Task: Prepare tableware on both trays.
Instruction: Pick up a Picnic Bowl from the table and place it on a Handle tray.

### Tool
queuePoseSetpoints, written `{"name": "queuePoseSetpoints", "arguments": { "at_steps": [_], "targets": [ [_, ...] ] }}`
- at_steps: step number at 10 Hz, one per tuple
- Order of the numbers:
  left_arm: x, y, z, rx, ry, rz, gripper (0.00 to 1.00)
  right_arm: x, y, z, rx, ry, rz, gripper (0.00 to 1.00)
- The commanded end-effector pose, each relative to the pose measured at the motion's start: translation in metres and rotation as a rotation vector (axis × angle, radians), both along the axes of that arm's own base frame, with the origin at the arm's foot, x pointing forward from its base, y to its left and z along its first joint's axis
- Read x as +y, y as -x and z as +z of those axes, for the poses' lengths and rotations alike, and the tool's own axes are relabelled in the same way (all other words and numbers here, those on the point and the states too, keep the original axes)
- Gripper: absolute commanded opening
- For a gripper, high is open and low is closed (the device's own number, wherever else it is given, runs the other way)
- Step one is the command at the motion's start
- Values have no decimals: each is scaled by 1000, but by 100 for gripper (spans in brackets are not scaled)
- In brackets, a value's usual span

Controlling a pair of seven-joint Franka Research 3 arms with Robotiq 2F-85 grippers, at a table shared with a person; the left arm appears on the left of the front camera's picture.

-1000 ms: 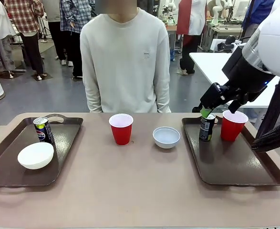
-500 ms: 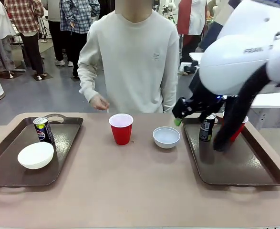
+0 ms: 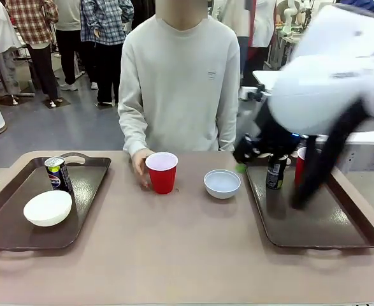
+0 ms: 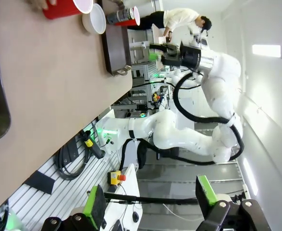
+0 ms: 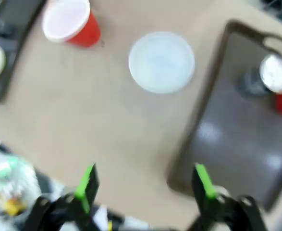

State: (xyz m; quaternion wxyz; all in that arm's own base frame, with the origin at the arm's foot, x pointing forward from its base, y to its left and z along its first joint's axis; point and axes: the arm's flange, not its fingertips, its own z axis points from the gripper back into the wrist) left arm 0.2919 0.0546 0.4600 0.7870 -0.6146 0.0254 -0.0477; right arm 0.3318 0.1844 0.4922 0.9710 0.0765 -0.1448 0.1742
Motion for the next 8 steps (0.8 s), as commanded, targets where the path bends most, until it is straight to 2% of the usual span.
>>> {"name": "queuePoseSetpoints", "arguments": {
  "at_steps": [1,2,4,8],
  "targets": [
    [0,0,0,-26,19,-3,100,-62,99,31,-54,-29,30,100],
    [0,0,0,-26,19,-3,100,-67,103,31,-67,-34,17,100],
    [0,0,0,-26,19,-3,100,-56,86,17,-11,-26,43,100],
    [0,0,0,-26,19,-3,100,-50,69,4,42,-13,61,100]
  ]
}}
